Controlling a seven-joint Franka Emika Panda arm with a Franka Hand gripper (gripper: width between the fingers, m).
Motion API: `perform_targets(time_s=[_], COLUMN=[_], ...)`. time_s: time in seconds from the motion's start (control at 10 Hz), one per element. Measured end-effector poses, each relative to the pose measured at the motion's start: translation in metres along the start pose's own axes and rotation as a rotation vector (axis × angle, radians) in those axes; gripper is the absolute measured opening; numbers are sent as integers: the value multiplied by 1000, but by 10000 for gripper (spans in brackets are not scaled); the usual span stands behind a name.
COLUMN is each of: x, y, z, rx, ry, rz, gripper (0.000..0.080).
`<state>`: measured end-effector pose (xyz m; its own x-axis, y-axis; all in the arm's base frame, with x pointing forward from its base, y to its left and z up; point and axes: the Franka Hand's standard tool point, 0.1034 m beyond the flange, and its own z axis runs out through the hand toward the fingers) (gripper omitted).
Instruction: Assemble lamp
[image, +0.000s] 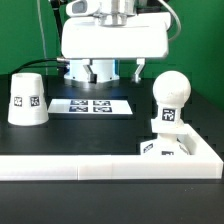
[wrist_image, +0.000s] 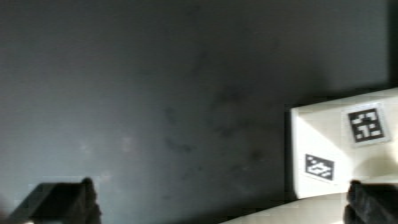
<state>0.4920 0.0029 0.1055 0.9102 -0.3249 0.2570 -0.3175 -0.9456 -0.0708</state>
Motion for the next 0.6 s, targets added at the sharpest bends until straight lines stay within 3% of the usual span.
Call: perform_targets(time_s=[0.2, 0.4, 0.6], x=[2, 5, 2], y=[37, 88, 124], z=[-5, -11, -16], rx=[-23, -46, -40], ry=[-11, -21, -139], rz=[-65, -144, -103], gripper=[698, 698, 698])
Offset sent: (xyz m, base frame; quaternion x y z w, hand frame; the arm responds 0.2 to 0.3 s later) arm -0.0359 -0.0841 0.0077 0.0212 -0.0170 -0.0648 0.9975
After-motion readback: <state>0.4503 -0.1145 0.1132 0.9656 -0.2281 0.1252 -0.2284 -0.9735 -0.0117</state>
